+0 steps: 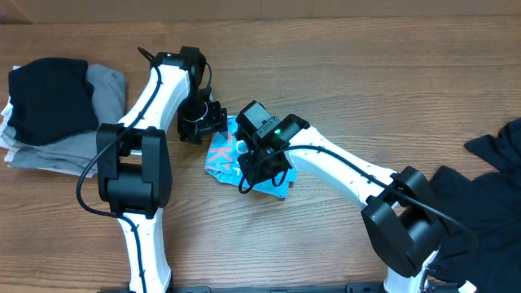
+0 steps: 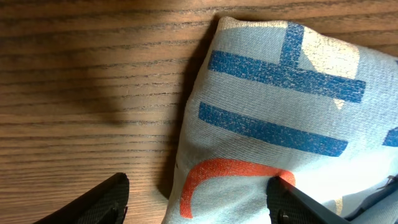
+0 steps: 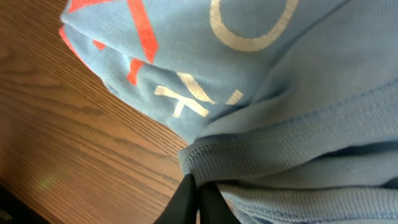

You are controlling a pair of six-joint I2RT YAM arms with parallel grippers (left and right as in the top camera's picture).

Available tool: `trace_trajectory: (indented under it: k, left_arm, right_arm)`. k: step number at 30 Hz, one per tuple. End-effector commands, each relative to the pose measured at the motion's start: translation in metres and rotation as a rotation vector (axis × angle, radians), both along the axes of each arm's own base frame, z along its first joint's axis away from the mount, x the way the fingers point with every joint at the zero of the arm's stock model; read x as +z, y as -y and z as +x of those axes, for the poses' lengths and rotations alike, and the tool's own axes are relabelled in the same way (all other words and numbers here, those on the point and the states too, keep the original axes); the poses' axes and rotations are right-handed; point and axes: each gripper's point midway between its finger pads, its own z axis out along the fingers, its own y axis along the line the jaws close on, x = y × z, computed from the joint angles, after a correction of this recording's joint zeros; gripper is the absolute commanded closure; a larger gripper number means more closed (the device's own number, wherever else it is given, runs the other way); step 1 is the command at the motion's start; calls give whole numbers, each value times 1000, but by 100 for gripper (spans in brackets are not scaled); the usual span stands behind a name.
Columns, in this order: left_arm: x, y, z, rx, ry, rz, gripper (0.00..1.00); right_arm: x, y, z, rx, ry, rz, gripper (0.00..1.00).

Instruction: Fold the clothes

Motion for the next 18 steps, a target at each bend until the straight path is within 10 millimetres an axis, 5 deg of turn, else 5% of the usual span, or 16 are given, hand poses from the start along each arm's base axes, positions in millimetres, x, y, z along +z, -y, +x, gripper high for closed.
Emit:
trace_trajectory:
  k: [1, 9, 14, 18]
  left_arm:
    - [-3, 3, -5, -14, -16, -6, 26]
    - [-3, 2, -5, -18, -14, 0, 26]
    - [-3, 2, -5, -18, -14, 0, 26]
    - [-3, 2, -6, -18, -19, 1, 26]
  right_arm:
    - [-2, 20, 10, -92, 17, -74, 96]
    - [6, 114, 30, -492, 74, -394, 96]
    - [6, 137, 19, -512, 2, -457, 96]
    - [7, 132, -6, -480, -113, -449, 96]
